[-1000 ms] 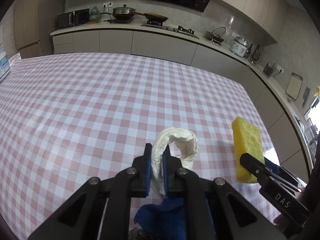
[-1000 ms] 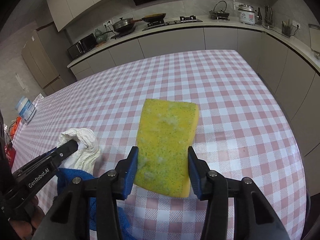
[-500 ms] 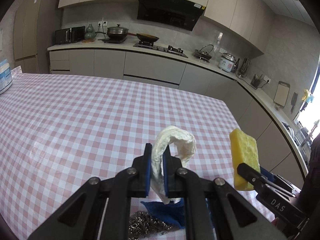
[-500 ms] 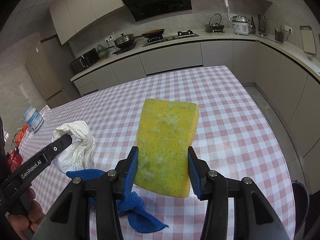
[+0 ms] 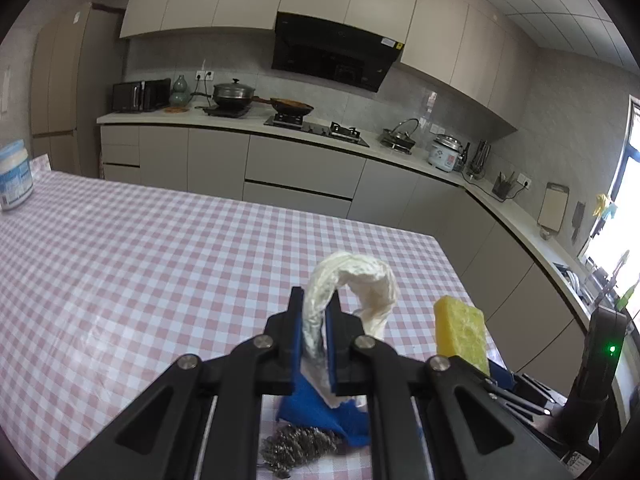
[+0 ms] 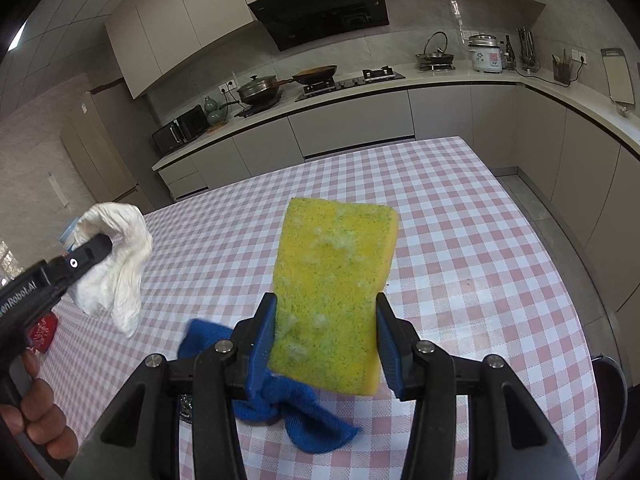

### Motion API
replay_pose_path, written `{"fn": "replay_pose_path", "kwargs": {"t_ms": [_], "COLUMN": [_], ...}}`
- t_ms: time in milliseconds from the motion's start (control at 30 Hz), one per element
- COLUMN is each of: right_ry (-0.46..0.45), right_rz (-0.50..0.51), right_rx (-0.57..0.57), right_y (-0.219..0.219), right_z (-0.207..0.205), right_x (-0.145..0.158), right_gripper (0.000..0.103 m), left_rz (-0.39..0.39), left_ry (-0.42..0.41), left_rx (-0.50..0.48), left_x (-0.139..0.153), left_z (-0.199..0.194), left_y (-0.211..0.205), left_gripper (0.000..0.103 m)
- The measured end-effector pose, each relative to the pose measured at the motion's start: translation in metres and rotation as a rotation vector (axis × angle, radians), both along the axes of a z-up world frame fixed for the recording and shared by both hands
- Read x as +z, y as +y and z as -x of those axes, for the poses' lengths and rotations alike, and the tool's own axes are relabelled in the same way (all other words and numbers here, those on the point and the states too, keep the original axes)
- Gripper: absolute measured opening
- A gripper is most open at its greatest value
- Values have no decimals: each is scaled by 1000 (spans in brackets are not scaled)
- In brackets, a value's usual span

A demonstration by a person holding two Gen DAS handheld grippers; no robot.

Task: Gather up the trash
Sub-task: 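Carry the tissue and sponge over the black bucket and open both tools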

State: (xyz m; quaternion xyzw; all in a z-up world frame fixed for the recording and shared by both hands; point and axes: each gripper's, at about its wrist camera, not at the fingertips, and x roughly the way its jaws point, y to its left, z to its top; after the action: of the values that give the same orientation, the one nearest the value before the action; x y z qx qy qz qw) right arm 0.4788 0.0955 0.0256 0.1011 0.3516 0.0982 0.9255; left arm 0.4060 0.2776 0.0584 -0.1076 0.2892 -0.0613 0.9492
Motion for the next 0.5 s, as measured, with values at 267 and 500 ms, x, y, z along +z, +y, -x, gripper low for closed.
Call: {"fn": "replay_pose_path", "kwargs": {"t_ms": [267,500], "right_ry": [7,32], "right_rz": [10,39], "right_rx": [-18,-60], "right_y": [-2,-16], "right_z": [18,64], "right_x": [1,-7], "right_gripper": [49,49], "left_rz": [-5,-10], "left_ry": [33,86], "left_rx": [-36,-103], "left_x": [-14,-32], "left_z": [18,45], "left_y": [-11,-38], "left_gripper": [11,11]}}
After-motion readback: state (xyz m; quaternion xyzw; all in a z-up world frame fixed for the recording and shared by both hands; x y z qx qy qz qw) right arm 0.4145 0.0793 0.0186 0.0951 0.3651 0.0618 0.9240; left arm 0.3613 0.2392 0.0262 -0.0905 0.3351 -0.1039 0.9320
